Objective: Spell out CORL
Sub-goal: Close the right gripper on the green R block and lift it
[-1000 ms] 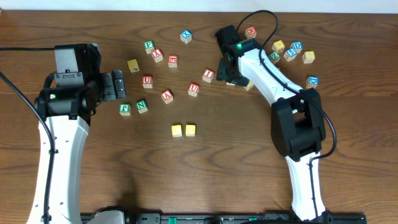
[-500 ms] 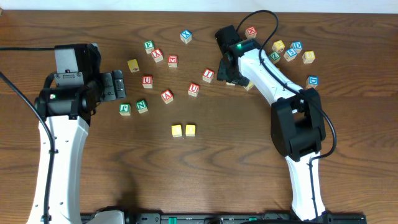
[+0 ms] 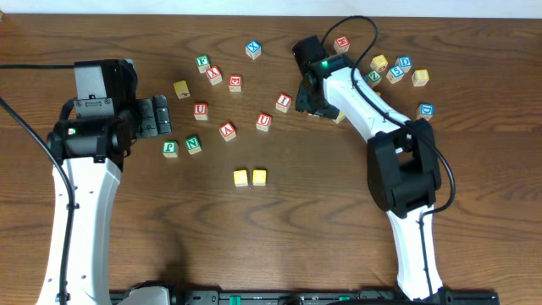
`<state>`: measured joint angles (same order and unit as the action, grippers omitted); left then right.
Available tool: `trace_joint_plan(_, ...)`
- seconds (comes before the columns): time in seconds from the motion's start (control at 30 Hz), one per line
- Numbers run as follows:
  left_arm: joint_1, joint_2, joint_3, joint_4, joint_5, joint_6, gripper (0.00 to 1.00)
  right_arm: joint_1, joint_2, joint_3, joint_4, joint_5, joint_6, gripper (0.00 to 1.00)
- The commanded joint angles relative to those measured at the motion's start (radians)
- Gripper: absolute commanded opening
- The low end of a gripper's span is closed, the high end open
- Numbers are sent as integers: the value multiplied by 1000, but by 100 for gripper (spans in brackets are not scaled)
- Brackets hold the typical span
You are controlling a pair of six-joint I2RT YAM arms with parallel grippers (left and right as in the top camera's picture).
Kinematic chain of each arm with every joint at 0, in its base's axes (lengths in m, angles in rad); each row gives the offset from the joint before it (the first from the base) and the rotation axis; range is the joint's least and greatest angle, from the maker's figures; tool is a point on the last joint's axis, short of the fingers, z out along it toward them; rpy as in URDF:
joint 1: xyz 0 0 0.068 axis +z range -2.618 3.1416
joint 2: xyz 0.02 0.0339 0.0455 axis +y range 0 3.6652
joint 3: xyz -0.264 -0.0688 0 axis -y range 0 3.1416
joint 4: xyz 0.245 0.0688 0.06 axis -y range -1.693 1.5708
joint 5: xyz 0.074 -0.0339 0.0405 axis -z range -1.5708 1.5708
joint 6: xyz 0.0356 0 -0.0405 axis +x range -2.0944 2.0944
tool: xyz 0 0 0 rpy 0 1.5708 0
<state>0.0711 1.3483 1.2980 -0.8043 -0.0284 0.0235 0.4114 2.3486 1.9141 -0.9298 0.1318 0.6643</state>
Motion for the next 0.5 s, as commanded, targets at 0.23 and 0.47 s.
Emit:
trace_joint_plan(0.23,3,6,4,0,6,6,99,-4,25,-1,29,24,-31,58)
trace_joint_plan(0.47,3,6,4,0,6,6,99,-4,25,-1,56,27,-53,58)
